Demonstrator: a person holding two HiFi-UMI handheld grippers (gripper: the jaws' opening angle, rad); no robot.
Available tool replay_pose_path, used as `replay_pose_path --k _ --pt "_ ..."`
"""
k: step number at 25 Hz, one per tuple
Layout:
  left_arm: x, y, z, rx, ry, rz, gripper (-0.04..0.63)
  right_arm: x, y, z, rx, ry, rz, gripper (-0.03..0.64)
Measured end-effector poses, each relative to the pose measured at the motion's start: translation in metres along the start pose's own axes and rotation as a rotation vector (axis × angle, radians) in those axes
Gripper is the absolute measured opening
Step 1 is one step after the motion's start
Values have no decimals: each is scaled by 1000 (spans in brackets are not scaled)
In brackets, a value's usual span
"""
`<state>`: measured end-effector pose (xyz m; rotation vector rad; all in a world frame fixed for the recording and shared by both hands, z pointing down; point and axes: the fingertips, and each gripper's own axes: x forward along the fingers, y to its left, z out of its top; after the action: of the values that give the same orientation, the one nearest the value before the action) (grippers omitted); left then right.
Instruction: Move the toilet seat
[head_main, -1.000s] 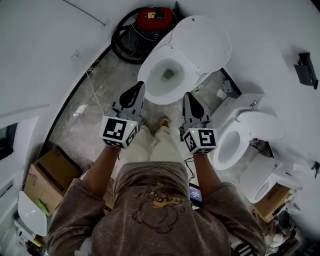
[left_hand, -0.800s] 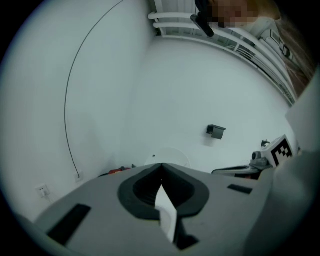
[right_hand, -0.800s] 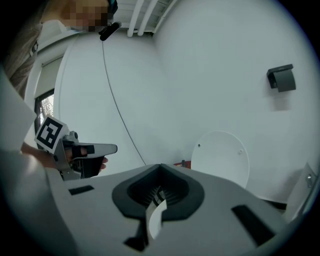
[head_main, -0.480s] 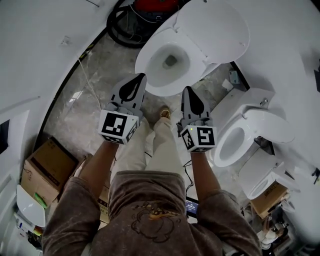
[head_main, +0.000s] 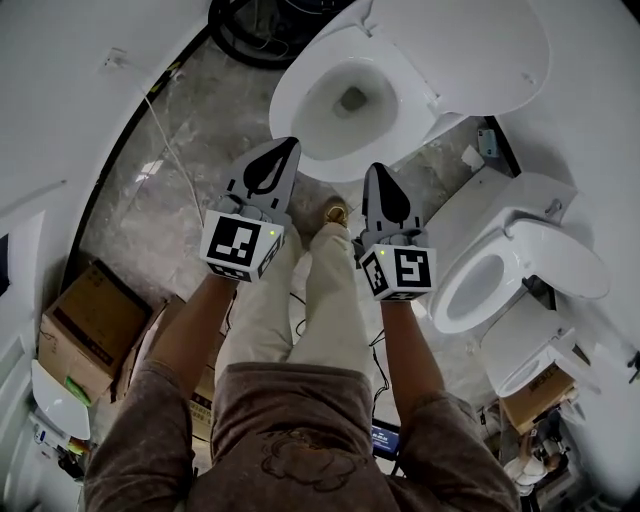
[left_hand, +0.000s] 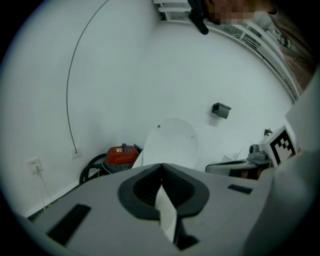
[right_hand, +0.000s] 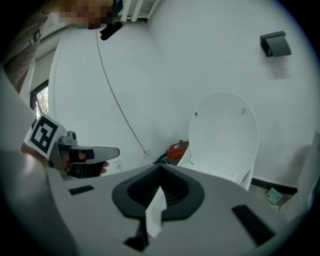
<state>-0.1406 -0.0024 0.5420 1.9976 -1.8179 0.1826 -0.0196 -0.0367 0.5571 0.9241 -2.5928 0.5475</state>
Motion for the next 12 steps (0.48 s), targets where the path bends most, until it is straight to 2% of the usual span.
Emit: replay_pose_path --k 8,12 --pt "17 8 -52 1 55 -11 9 23 -4 -57 30 47 2 -2" --pt "18 11 -67 -14 62 -13 9 26 -3 -72 44 56 5 -2"
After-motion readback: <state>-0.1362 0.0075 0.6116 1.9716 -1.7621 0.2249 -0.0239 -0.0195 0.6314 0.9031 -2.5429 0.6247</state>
